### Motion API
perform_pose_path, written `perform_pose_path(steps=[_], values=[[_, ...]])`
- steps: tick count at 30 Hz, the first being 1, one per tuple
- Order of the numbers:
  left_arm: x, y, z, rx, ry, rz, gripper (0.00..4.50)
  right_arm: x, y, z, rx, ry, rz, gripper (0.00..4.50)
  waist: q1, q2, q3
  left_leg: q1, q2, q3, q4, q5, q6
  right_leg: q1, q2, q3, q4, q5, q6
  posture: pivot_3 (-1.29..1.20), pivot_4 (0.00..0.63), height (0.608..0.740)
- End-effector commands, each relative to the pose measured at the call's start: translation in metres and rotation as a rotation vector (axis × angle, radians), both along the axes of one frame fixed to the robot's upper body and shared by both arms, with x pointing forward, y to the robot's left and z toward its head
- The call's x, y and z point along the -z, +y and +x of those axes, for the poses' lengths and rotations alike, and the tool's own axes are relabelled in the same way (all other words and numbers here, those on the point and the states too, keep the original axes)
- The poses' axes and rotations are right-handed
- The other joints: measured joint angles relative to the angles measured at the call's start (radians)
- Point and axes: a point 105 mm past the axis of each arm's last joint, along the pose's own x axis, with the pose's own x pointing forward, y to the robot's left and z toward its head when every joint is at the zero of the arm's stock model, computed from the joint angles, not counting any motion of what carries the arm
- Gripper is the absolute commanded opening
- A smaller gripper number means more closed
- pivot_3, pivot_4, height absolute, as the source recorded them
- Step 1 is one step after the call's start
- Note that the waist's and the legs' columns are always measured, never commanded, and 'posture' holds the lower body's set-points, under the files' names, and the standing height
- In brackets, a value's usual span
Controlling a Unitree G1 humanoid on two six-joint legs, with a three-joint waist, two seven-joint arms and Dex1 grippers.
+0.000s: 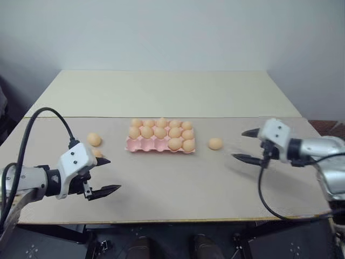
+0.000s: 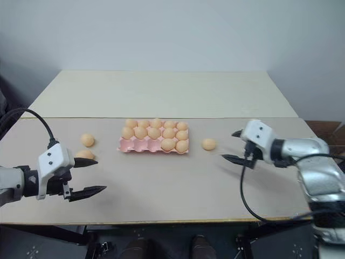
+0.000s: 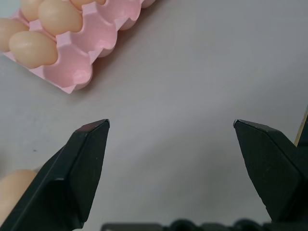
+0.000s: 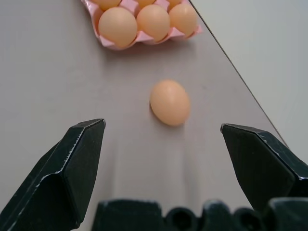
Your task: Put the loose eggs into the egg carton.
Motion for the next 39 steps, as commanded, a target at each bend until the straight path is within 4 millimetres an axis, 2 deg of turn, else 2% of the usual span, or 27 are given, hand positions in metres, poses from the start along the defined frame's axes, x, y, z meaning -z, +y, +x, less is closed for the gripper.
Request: perform_pose_path(steps=[1, 6, 12, 25, 28, 33, 35, 39], values=[[-0.006, -0.002, 0.003, 0.011, -0.035, 0.018, 4.50, 0.000, 0.010, 0.026, 0.011, -0.036, 0.007, 4.49, -0.002, 0.000, 0.000, 0.000, 0.000, 0.000, 0.000, 0.000, 0.000, 0.000, 0.000, 0.000, 0.000, 0.000, 0.000, 0.00, 0.150, 0.740], [-0.006, -0.004, 0.004, 0.020, -0.033, 0.018, 4.50, 0.008, 0.025, 0.050, 0.005, -0.044, 0.002, 4.49, 0.003, 0.000, 0.000, -0.002, 0.000, 0.000, 0.000, 0.000, 0.000, -0.001, 0.000, 0.000, 0.000, 0.003, 0.005, 0.00, 0.150, 0.740], [-0.006, -0.004, 0.002, 0.021, -0.032, 0.020, 4.50, 0.022, 0.032, 0.062, -0.008, -0.022, -0.032, 4.49, 0.001, 0.000, 0.000, -0.002, -0.001, 0.000, 0.000, 0.000, 0.001, 0.000, 0.000, 0.000, -0.001, 0.003, 0.006, 0.00, 0.150, 0.740], [-0.001, -0.003, 0.001, 0.018, -0.021, 0.021, 4.50, 0.036, 0.036, 0.078, 0.000, 0.000, -0.036, 4.49, -0.004, 0.000, 0.000, -0.001, 0.000, 0.000, 0.000, 0.000, 0.001, -0.001, 0.000, 0.000, 0.001, 0.004, 0.006, 0.00, 0.150, 0.740], [0.002, -0.002, 0.000, 0.014, -0.017, 0.021, 4.50, 0.038, 0.036, 0.078, 0.002, 0.004, -0.031, 3.94, -0.004, 0.000, 0.000, -0.001, 0.000, 0.000, 0.000, 0.000, 0.001, -0.001, 0.000, 0.000, 0.000, 0.004, 0.006, 0.00, 0.150, 0.740], [0.003, -0.002, 0.001, 0.012, -0.018, 0.018, 4.50, 0.037, 0.035, 0.077, -0.004, 0.000, -0.028, 2.20, -0.003, 0.000, 0.000, -0.001, 0.000, 0.000, 0.000, 0.000, 0.001, -0.001, 0.000, 0.000, 0.001, 0.004, 0.006, 0.00, 0.150, 0.740], [0.003, -0.002, 0.002, 0.014, -0.018, 0.018, 4.50, 0.036, 0.034, 0.078, 0.005, -0.015, -0.041, 1.98, -0.003, 0.000, 0.000, -0.001, 0.000, 0.000, 0.000, 0.000, 0.001, -0.001, 0.000, 0.000, 0.001, 0.004, 0.006, 0.00, 0.150, 0.740], [0.003, -0.002, 0.003, 0.011, -0.020, 0.013, 4.50, 0.027, 0.034, 0.078, 0.009, -0.086, -0.084, 1.98, -0.003, 0.000, 0.000, -0.001, 0.000, 0.000, 0.000, 0.000, 0.001, -0.001, 0.000, 0.000, 0.001, 0.004, 0.006, 0.00, 0.150, 0.740]])
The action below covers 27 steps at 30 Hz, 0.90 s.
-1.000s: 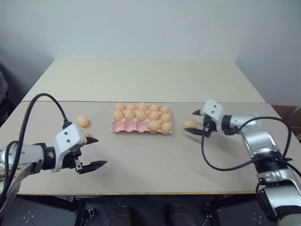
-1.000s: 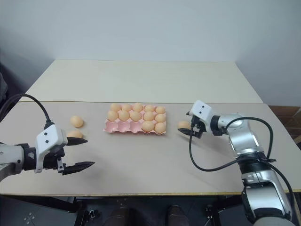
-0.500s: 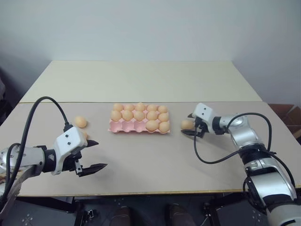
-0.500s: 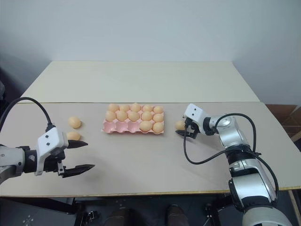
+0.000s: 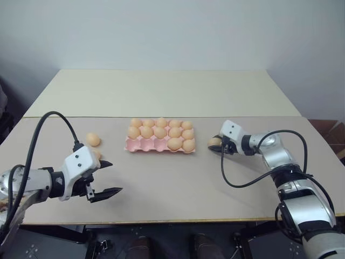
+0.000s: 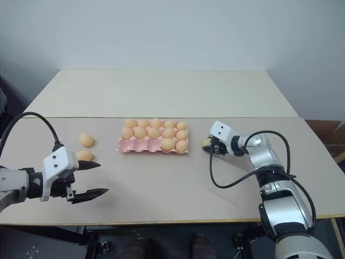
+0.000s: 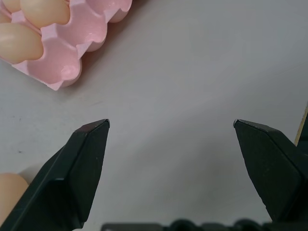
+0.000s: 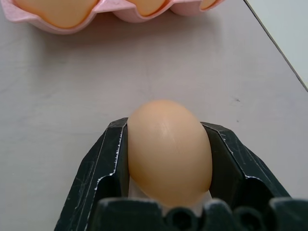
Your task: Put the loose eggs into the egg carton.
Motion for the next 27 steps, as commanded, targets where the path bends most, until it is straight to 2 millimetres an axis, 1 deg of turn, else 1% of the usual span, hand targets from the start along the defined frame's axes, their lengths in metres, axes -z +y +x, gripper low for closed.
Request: perform_pose_path(steps=[1, 4, 6, 8, 12, 16, 18, 21, 23, 27], values=[[-0.007, 0.000, 0.003, 0.003, -0.040, -0.003, 4.50, -0.034, 0.003, 0.002, -0.029, -0.161, -0.028, 1.98, 0.000, 0.000, 0.000, 0.000, 0.000, 0.000, 0.000, 0.000, 0.000, 0.000, 0.000, 0.000, 0.000, 0.000, 0.000, 0.00, 0.150, 0.740], [-0.007, 0.001, 0.002, -0.003, -0.040, -0.010, 4.50, -0.060, 0.014, -0.003, -0.071, -0.252, -0.006, 1.98, -0.002, 0.000, 0.000, 0.000, 0.000, 0.000, 0.000, 0.000, 0.000, 0.000, 0.000, 0.000, 0.000, 0.000, 0.000, 0.00, 0.150, 0.740], [-0.005, 0.003, 0.000, -0.010, -0.030, -0.007, 4.50, -0.075, 0.027, -0.007, -0.114, -0.295, 0.007, 1.98, -0.002, 0.000, 0.000, 0.000, 0.000, 0.000, 0.000, 0.000, 0.000, 0.000, 0.000, 0.000, 0.000, 0.000, 0.000, 0.00, 0.150, 0.740], [-0.002, 0.006, -0.001, -0.022, -0.016, 0.003, 4.50, -0.085, 0.043, -0.013, -0.181, -0.353, -0.013, 1.98, -0.002, 0.000, 0.000, 0.000, 0.000, 0.000, 0.000, 0.000, 0.000, 0.000, 0.000, 0.000, 0.000, 0.000, 0.000, 0.00, 0.150, 0.740], [0.001, 0.010, -0.002, -0.035, -0.011, 0.013, 4.50, -0.096, 0.081, -0.023, -0.291, -0.421, -0.003, 1.98, -0.002, 0.000, 0.000, 0.000, 0.001, 0.000, 0.000, 0.000, 0.000, -0.001, 0.000, 0.000, 0.001, 0.000, 0.000, 0.00, 0.150, 0.740], [-0.002, 0.008, 0.002, -0.040, -0.031, 0.002, 4.50, -0.098, 0.117, -0.030, -0.378, -0.433, 0.032, 1.98, 0.000, 0.000, 0.000, 0.000, 0.001, 0.000, 0.000, 0.000, 0.000, -0.001, 0.001, 0.000, 0.001, 0.000, 0.000, 0.00, 0.150, 0.740], [-0.002, 0.007, 0.001, -0.039, -0.032, 0.001, 4.50, -0.096, 0.132, -0.033, -0.415, -0.429, 0.035, 1.98, 0.000, 0.000, 0.000, 0.000, 0.001, 0.000, 0.000, 0.000, 0.000, 0.000, 0.000, 0.000, 0.001, 0.000, 0.000, 0.00, 0.150, 0.740], [-0.001, 0.007, 0.000, -0.044, -0.033, -0.001, 4.50, -0.092, 0.146, -0.035, -0.447, -0.418, 0.036, 1.98, 0.002, 0.000, 0.000, 0.000, 0.001, 0.000, 0.000, 0.000, 0.000, -0.001, 0.000, 0.000, 0.000, 0.000, 0.000, 0.00, 0.150, 0.740], [-0.001, 0.008, -0.002, -0.055, -0.034, -0.005, 4.50, -0.084, 0.158, -0.035, -0.464, -0.406, 0.031, 1.98, 0.001, 0.000, 0.000, -0.001, 0.001, 0.000, 0.000, 0.000, 0.000, -0.001, 0.000, 0.000, 0.000, 0.000, 0.000, 0.00, 0.150, 0.740], [-0.001, 0.009, -0.004, -0.068, -0.035, -0.009, 4.50, -0.075, 0.167, -0.036, -0.478, -0.384, 0.039, 1.98, 0.001, 0.000, 0.000, 0.000, 0.001, 0.000, 0.000, 0.000, 0.000, -0.001, 0.000, -0.001, 0.001, 0.000, 0.000, 0.00, 0.150, 0.740]])
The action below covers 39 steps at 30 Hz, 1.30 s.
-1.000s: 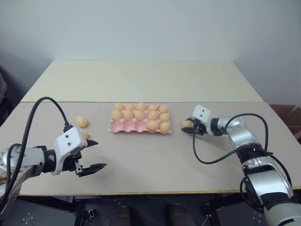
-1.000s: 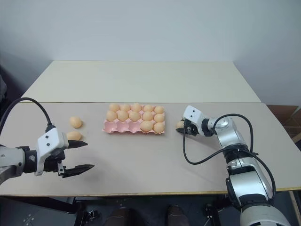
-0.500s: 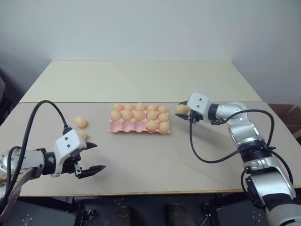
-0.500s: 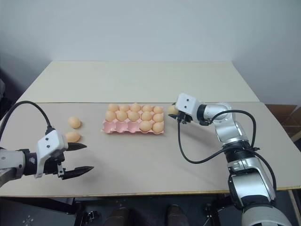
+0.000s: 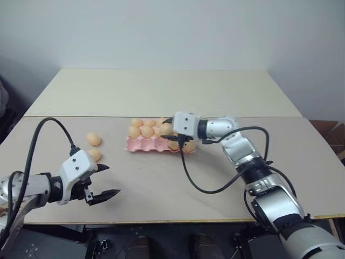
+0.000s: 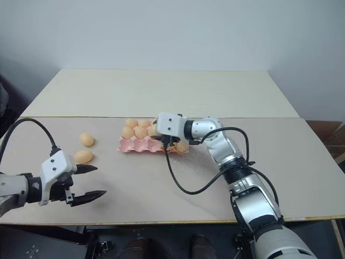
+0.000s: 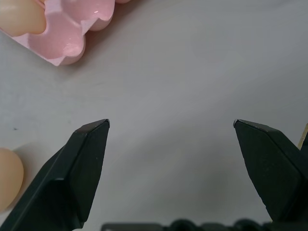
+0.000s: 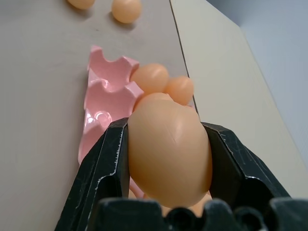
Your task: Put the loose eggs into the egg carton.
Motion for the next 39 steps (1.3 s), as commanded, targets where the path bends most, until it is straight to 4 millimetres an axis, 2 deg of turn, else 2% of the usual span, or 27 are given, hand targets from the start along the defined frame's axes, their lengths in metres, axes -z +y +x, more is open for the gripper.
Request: perform_pose_path(steps=[1, 7, 15, 21, 27, 33, 39], values=[[-0.010, -0.001, -0.002, -0.001, -0.049, 0.010, 4.50, -0.009, 0.007, -0.001, -0.018, -0.032, 0.028, 1.98, -0.001, 0.000, 0.000, 0.000, 0.000, 0.000, 0.000, 0.000, 0.000, 0.000, 0.000, 0.000, 0.000, 0.000, 0.000, 0.00, 0.150, 0.740], [-0.009, 0.002, -0.005, -0.016, -0.039, 0.016, 4.50, 0.000, 0.016, 0.004, -0.018, 0.019, 0.048, 1.98, -0.003, 0.000, 0.000, 0.000, 0.000, 0.000, 0.000, 0.000, 0.000, 0.000, 0.000, 0.000, 0.000, 0.000, 0.000, 0.00, 0.150, 0.740], [-0.010, 0.006, -0.007, -0.030, -0.036, 0.025, 4.50, 0.001, 0.017, 0.012, -0.001, 0.004, 0.066, 4.47, -0.003, 0.000, 0.000, 0.000, 0.000, 0.000, 0.000, 0.000, 0.000, 0.000, 0.000, 0.000, 0.000, 0.000, 0.000, 0.00, 0.150, 0.740], [-0.010, 0.006, -0.008, -0.036, -0.036, 0.027, 4.50, -0.004, 0.010, 0.010, 0.007, -0.027, 0.077, 4.47, -0.003, 0.000, 0.000, 0.000, 0.000, 0.000, 0.000, 0.000, 0.000, 0.000, 0.000, 0.000, 0.000, 0.000, 0.000, 0.00, 0.150, 0.740], [-0.013, 0.017, -0.007, -0.097, -0.057, 0.041, 4.50, -0.015, -0.014, -0.017, -0.023, -0.077, 0.085, 4.47, 0.001, 0.000, 0.000, 0.000, 0.000, 0.000, 0.000, 0.000, 0.000, 0.000, 0.000, 0.000, -0.001, 0.000, 0.000, 0.00, 0.150, 0.740], [-0.017, 0.044, -0.008, -0.267, -0.107, 0.075, 4.50, -0.019, -0.049, -0.044, 0.002, -0.056, 0.077, 4.47, 0.002, 0.000, 0.000, 0.000, 0.001, 0.000, -0.001, 0.000, 0.000, -0.001, 0.000, 0.000, 0.000, -0.001, -0.001, 0.00, 0.150, 0.740], [-0.030, 0.075, -0.032, -0.442, -0.117, 0.128, 4.50, -0.010, -0.083, -0.069, 0.044, 0.013, 0.024, 4.47, 0.001, 0.000, 0.000, 0.000, 0.001, 0.001, -0.001, 0.000, 0.000, -0.001, 0.000, 0.000, -0.001, -0.004, -0.006, 0.00, 0.150, 0.740]])
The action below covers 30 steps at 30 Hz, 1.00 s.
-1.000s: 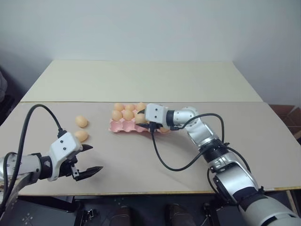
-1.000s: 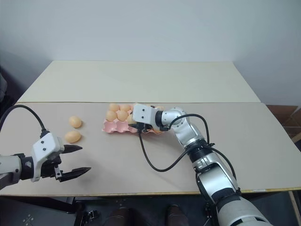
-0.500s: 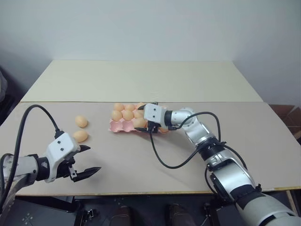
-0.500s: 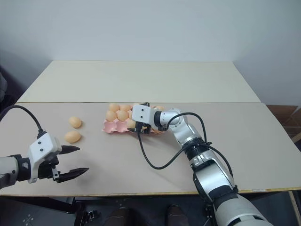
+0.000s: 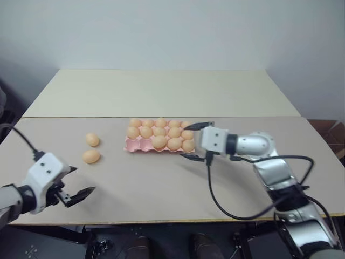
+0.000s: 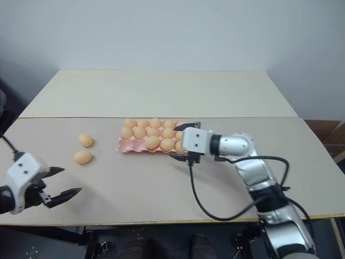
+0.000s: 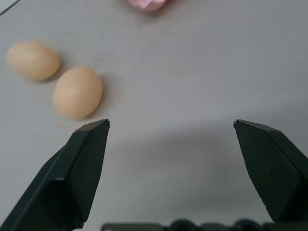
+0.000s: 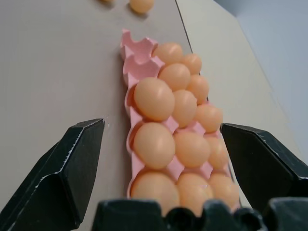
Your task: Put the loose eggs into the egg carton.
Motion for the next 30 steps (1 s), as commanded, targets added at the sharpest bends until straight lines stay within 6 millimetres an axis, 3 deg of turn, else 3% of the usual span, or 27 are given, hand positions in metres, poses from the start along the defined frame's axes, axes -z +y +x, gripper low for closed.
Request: perform_pose_path(steps=[1, 5, 10, 16, 24, 30], values=[[-0.020, 0.013, -0.014, -0.073, -0.045, 0.055, 4.50, -0.013, -0.007, -0.016, -0.009, -0.011, 0.020, 4.47, -0.001, 0.000, 0.000, 0.000, 0.000, 0.000, 0.000, 0.000, 0.000, 0.000, 0.000, 0.000, 0.000, 0.000, 0.000, 0.00, 0.150, 0.740], [-0.023, 0.027, -0.024, -0.128, -0.040, 0.068, 4.50, -0.012, -0.008, -0.020, 0.024, 0.048, 0.059, 4.47, 0.000, 0.000, 0.000, 0.001, 0.001, 0.001, 0.000, -0.001, -0.001, -0.001, 0.000, 0.000, 0.000, 0.000, 0.000, 0.00, 0.150, 0.740], [-0.032, 0.032, -0.020, -0.171, -0.107, -0.005, 4.50, -0.013, -0.006, -0.028, 0.013, 0.091, 0.083, 4.47, 0.004, 0.000, 0.000, 0.000, 0.000, 0.000, 0.000, -0.004, -0.006, -0.001, 0.000, 0.000, 0.000, 0.000, -0.001, 0.00, 0.150, 0.740], [-0.028, 0.036, -0.017, -0.200, -0.107, -0.015, 4.50, -0.014, -0.006, -0.031, 0.025, 0.087, 0.079, 4.47, 0.003, -0.001, -0.001, -0.001, 0.000, 0.000, 0.000, -0.001, -0.001, -0.001, 0.000, 0.000, -0.002, 0.000, -0.001, 0.00, 0.150, 0.740], [-0.008, 0.037, 0.049, -0.268, -0.272, -0.150, 4.50, -0.017, -0.005, -0.034, 0.056, 0.069, 0.096, 4.47, 0.018, -0.005, -0.003, 0.001, 0.000, 0.000, 0.001, -0.001, -0.001, 0.001, 0.000, -0.001, 0.000, 0.000, -0.001, 0.00, 0.150, 0.740], [0.009, 0.031, 0.075, -0.240, -0.254, -0.185, 4.50, -0.018, -0.008, -0.036, 0.091, 0.063, 0.102, 4.47, 0.017, -0.006, -0.003, -0.001, 0.000, 0.001, 0.001, -0.001, -0.001, 0.001, 0.000, 0.000, -0.003, 0.002, 0.002, 0.00, 0.150, 0.740]])
